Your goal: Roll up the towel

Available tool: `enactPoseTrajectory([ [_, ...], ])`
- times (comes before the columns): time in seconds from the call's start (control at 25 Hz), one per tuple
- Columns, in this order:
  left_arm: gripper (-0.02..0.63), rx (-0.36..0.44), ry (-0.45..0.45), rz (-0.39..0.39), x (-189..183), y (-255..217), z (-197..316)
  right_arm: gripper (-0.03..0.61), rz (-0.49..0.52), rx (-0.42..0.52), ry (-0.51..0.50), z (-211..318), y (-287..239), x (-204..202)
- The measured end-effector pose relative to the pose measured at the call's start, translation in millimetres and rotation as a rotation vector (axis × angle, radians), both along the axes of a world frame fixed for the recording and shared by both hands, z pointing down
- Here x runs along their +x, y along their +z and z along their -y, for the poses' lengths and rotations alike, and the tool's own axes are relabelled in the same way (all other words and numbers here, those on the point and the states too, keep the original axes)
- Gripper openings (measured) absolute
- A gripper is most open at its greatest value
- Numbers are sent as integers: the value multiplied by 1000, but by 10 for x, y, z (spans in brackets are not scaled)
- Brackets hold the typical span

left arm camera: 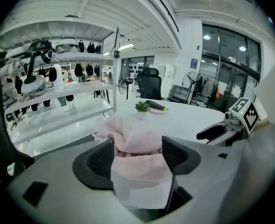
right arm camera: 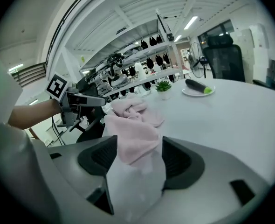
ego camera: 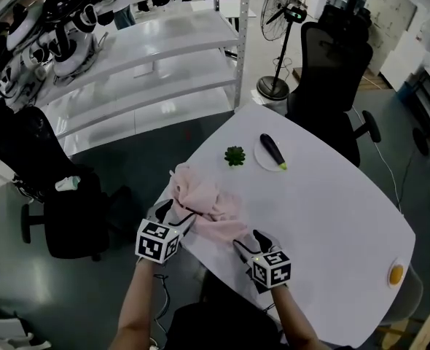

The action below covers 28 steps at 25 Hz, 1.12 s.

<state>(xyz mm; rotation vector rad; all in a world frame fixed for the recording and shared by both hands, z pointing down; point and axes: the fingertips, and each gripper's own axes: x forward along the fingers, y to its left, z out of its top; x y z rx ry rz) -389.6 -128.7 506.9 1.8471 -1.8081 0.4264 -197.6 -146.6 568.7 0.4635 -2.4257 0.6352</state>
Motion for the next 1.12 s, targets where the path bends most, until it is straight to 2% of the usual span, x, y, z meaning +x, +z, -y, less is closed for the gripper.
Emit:
enactPoseTrajectory([
  [0.16, 335, -64, 49, 25, 36, 135, 132, 298, 8, -55, -3, 20, 127, -88],
  [0.32, 237, -123, 70, 73, 8, 259, 221, 268, 12, -115, -27, -12, 220, -163],
  [0.44, 154, -149, 69, 96, -23, 310, 236, 196, 15, -132, -42, -43, 258, -175],
  [0.56, 71, -140, 61, 110, -54, 288, 256, 82, 29, -128, -53, -50, 222, -190],
  [0.6, 44, -133, 56, 118, -74, 264, 274, 27, 38, -126, -56, -47, 193, -203],
  [0.64, 31, -124, 52, 125, -96, 234, 293, 6, 48, -124, -59, -48, 160, -215],
  [0.84, 17, -80, 46, 129, -198, 47, 364, 6, 72, -95, -54, -90, -6, -227],
  [1.12, 14, -27, 109, 136, -231, -255, 398, 6, 29, -33, 17, -137, -119, -137],
])
